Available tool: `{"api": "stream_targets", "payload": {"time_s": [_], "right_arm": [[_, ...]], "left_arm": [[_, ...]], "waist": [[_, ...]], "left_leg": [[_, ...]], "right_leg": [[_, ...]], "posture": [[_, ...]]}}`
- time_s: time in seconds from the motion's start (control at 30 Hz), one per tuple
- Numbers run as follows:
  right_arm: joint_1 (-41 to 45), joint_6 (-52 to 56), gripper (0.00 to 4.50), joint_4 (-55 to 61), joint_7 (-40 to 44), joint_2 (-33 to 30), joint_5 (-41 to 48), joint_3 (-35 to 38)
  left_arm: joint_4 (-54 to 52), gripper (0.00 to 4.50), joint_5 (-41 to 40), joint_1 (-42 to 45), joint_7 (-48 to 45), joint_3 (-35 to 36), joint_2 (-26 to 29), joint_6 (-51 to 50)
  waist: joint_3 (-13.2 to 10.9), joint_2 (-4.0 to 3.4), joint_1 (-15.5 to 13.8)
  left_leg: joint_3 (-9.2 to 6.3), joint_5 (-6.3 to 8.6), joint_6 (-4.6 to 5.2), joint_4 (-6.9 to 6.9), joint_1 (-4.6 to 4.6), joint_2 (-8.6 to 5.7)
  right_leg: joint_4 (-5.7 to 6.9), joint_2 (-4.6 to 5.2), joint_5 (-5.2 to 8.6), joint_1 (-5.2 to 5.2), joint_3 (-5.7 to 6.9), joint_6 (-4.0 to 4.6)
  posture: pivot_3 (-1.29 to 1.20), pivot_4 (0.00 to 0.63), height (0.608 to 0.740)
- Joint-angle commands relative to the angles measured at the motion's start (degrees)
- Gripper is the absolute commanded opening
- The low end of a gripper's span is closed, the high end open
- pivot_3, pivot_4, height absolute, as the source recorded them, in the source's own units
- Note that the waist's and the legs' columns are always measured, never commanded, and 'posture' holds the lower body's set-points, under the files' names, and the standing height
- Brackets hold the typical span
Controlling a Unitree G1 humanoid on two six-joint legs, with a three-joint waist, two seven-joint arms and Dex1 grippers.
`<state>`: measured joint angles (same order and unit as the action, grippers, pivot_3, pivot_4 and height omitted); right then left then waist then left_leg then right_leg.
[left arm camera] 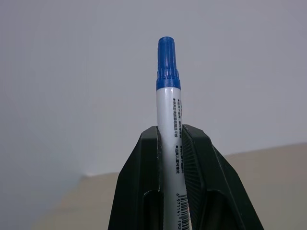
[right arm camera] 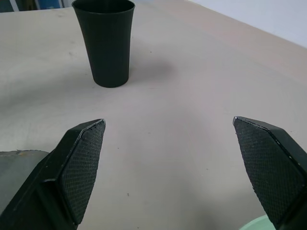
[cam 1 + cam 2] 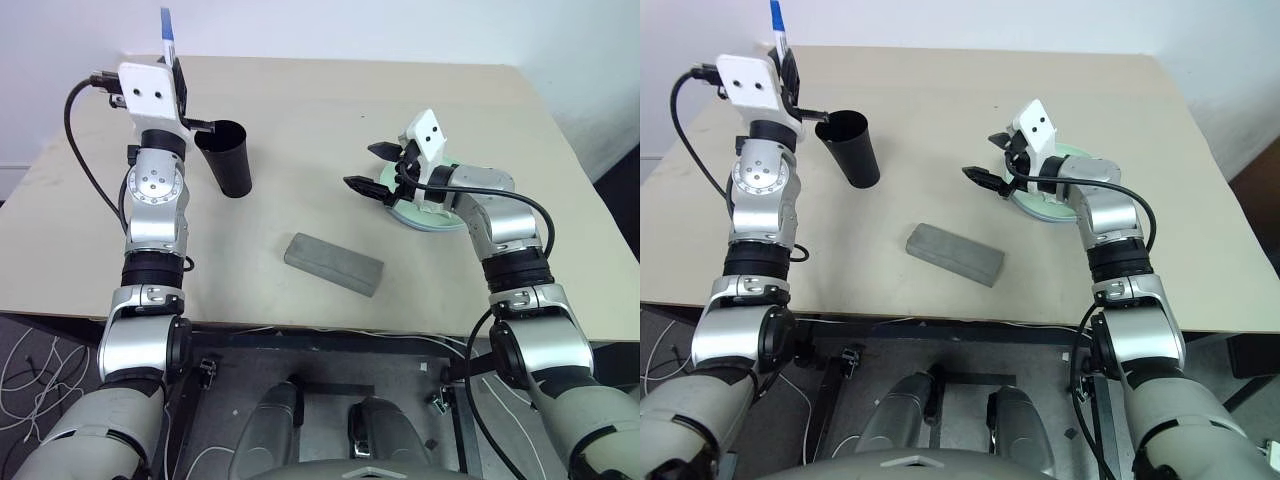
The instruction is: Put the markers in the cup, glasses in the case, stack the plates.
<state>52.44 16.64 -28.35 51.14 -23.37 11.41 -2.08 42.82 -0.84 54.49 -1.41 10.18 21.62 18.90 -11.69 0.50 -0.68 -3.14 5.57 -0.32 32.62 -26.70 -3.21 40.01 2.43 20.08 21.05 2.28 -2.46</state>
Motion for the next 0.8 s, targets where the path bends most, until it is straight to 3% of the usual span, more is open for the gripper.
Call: {"api": "stream_targets", "payload": {"time_s": [0.03, 0.27, 0.8], "right_arm": [[0.9, -0.8, 4.50, 2.0, -0.6, -0.2, 0.0, 0.6], [-0.1, 0.1, 4.50, 3.6, -0.8, -0.8, 0.3, 0.7], [-0.3, 0.4, 4.50, 4.1, -0.7, -1.0, 0.0, 0.6]], "left_arm": [[5.1, 0.26, -1.1, 3.5, -1.7, 0.6, -0.7, 6.0], [12.3, 0.26, 0.6, 5.6, -2.7, -1.4, -2.0, 9.6], [15.4, 0.26, 0.8, 4.3, -3.7, -1.4, -1.5, 11.3]], "waist": [[0.0, 0.00, 0.0], [0.0, 0.00, 0.1], [0.0, 0.00, 0.1]], "left_leg": [[0.00, 0.00, 0.00, 0.00, -0.01, 0.00], [0.00, 0.01, 0.01, 0.09, -0.05, -0.01], [0.00, 0.02, 0.03, 0.20, -0.10, -0.01]], "right_leg": [[0.00, 0.00, -0.01, 0.00, 0.00, -0.01], [0.01, 0.00, -0.03, 0.00, 0.01, -0.05], [0.06, 0.00, -0.05, 0.03, 0.01, -0.08]], "posture": [[0.00, 0.150, 0.727], [0.00, 0.150, 0.727], [0.00, 0.150, 0.727]]}}
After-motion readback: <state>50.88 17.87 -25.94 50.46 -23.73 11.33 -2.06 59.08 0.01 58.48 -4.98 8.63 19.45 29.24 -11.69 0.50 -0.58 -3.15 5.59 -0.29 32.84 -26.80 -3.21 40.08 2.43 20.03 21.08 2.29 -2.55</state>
